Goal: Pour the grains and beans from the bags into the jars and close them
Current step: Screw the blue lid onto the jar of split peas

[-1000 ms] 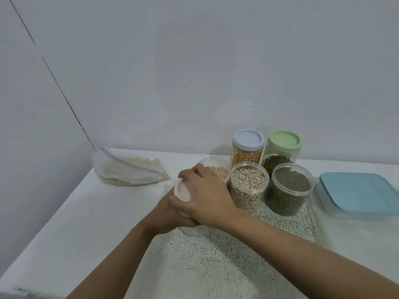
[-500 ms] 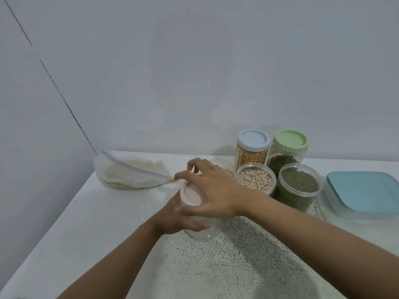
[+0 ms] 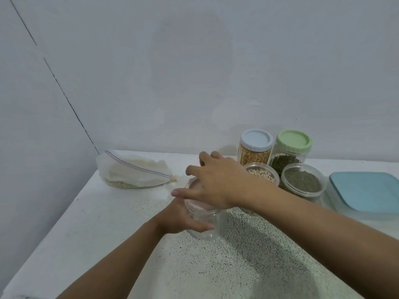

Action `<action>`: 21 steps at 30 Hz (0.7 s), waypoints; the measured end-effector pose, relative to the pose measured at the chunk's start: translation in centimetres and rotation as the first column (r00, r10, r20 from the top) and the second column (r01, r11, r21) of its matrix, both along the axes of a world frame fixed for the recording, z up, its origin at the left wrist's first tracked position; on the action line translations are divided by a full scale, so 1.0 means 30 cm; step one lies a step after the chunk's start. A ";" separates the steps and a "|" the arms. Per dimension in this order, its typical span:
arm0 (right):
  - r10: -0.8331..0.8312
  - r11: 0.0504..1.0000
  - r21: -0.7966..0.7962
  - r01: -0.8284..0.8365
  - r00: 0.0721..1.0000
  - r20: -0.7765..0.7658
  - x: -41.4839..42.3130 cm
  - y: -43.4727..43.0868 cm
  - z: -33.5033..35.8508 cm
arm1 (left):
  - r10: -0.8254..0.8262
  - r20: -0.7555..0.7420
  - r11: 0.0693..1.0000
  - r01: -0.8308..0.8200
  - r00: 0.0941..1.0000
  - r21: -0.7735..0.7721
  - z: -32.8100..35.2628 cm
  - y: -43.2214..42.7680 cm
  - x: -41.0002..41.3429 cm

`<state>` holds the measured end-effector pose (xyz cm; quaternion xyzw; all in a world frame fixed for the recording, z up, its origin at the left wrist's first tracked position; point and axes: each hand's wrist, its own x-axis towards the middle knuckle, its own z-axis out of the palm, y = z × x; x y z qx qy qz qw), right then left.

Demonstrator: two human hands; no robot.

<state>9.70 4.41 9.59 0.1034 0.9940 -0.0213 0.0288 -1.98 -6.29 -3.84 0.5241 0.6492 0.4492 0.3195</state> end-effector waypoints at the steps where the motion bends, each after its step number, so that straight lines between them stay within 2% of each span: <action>1: -0.005 0.999 0.042 0.004 1.000 0.016 -0.001 -0.006 -0.010 | -0.009 0.014 1.000 0.009 1.000 -0.015 -0.004 -0.002 -0.002; 3: 0.096 0.995 0.023 -0.096 0.995 0.028 0.003 -0.011 -0.002 | 0.019 0.014 0.999 -0.018 1.000 -0.043 -0.009 -0.007 -0.008; 5: 0.221 0.958 -0.199 -0.207 0.974 0.054 0.016 -0.004 0.031 | 0.042 0.014 0.997 -0.041 0.999 -0.060 -0.005 -0.013 -0.012; 7: 0.231 0.884 -0.419 -0.205 0.973 0.011 0.030 -0.001 0.057 | 0.044 0.004 0.996 -0.044 0.999 -0.080 0.000 -0.017 -0.012; 8: 0.202 0.891 -0.409 -0.196 0.979 -0.028 0.036 -0.003 0.053 | 0.032 0.031 0.996 -0.029 0.999 -0.082 0.000 -0.016 -0.007; 9: 0.161 0.938 -0.306 -0.164 0.986 -0.038 0.039 -0.005 0.043 | 0.018 0.054 0.996 -0.014 0.998 -0.085 -0.008 -0.013 -0.008; 11: 0.033 0.999 -0.044 -0.030 0.998 0.059 0.045 -0.021 0.015 | 0.010 0.048 0.997 -0.006 0.999 -0.080 -0.011 -0.010 -0.004; 12: -0.016 1.000 0.018 0.014 0.994 0.109 0.047 -0.028 0.002 | 0.027 0.036 0.997 -0.024 0.999 -0.079 -0.010 -0.011 -0.006; 14: -0.012 0.999 0.030 0.008 0.993 0.118 0.047 -0.032 -0.013 | 0.048 0.010 0.997 -0.047 0.999 -0.059 -0.010 -0.011 -0.011; 21: 0.164 0.982 -0.102 -0.162 0.986 0.009 0.050 -0.033 -0.008 | 0.049 -0.043 0.995 -0.052 0.998 -0.084 0.003 -0.016 -0.006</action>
